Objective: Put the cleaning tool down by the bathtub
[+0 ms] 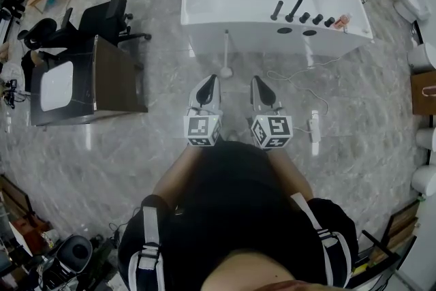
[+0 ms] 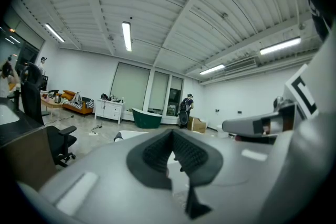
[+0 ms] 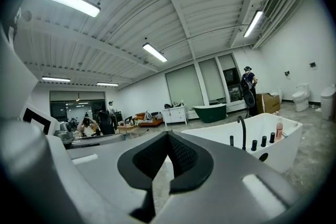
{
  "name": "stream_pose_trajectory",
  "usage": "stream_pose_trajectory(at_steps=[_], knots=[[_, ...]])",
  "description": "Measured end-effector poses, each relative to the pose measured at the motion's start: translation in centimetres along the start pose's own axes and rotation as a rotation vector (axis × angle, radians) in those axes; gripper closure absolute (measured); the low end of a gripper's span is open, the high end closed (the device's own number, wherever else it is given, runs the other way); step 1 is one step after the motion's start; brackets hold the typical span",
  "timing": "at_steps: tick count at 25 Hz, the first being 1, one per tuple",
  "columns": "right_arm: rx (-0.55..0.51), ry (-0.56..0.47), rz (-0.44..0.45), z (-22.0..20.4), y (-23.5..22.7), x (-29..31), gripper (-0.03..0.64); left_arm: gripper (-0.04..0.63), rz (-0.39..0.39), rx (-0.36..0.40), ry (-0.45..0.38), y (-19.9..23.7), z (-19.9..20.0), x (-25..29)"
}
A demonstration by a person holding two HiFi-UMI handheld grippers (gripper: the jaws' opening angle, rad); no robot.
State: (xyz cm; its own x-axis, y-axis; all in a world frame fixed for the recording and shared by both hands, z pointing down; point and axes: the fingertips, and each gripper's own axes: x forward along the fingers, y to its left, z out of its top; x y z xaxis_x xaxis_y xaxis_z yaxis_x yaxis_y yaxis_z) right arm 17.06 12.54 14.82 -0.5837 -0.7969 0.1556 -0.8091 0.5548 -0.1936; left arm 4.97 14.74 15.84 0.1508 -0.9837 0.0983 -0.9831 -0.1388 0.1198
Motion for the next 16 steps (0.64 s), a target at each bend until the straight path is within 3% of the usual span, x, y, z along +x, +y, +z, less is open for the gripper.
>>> stream_pose_trajectory(at_steps=[16], knots=[[0.001,0.002,-0.006,-0.4,0.36,0.15,0.618,0.588,-0.006,-0.009,0.001,0.27,0.09,-0.18]])
